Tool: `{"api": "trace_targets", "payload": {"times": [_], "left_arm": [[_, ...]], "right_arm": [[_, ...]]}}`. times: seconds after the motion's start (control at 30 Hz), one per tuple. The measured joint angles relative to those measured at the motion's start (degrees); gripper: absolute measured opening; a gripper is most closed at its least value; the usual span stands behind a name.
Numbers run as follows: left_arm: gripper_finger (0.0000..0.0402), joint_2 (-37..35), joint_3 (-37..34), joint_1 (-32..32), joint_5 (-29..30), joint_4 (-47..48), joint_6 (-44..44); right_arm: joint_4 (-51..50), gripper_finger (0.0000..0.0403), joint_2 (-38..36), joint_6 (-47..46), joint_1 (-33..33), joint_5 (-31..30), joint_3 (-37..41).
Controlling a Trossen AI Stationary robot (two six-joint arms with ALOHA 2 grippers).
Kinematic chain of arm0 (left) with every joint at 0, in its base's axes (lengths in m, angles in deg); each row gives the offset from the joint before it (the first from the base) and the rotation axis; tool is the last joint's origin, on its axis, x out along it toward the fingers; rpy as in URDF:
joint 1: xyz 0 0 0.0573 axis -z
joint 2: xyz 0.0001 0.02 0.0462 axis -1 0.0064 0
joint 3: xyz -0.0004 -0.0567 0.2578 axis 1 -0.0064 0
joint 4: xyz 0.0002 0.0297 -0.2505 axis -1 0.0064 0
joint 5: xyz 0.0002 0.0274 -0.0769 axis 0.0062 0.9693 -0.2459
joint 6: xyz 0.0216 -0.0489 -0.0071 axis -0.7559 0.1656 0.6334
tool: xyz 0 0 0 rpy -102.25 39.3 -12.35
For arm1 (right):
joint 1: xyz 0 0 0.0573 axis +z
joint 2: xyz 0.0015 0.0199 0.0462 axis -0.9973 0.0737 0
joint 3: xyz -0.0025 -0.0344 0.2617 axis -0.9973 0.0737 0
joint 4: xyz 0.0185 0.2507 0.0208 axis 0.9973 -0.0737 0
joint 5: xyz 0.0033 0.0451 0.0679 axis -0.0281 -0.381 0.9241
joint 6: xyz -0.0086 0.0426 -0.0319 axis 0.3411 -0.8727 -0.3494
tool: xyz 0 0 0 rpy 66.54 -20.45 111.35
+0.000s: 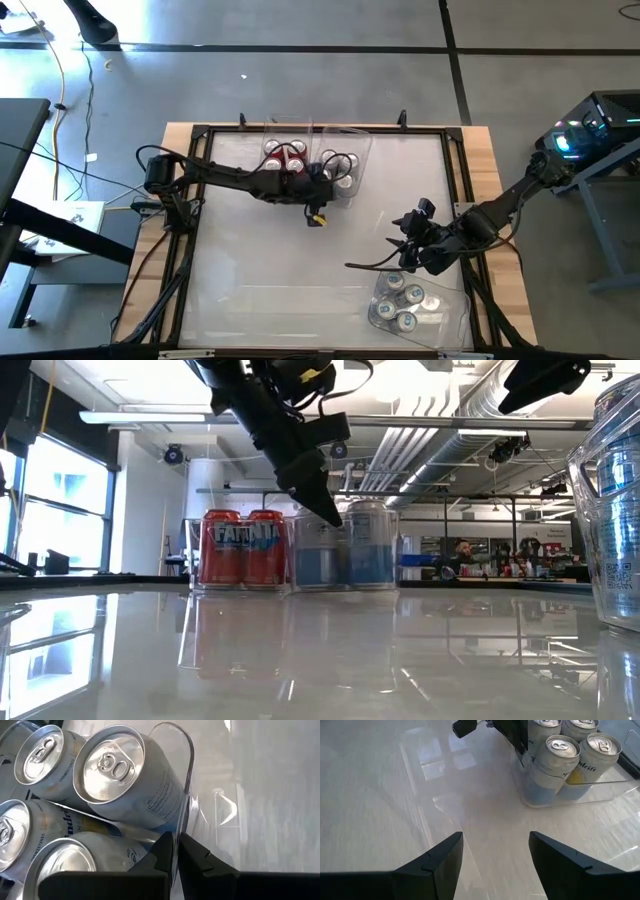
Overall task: Sort soda cans
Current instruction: Move the top right transparent bin to the top middle of the table
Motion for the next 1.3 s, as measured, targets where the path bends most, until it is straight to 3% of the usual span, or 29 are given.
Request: {"api": "trace_targets", "payload": {"times": [0.43, 1.3], "left_arm": [[0.0001, -0.07, 0.04, 0.14, 6.68, -0.17, 7.98], [0.0001, -0.11, 0.11, -4.66, 6.88, -0.34, 2.58]], "right_arm": [[-0.02, 0.0224, 0.0, 0.02, 0.0, 0.0, 0.0], [-0.03, 0.0224, 0.0, 0.02, -0.02, -0.04, 0.0]]}}
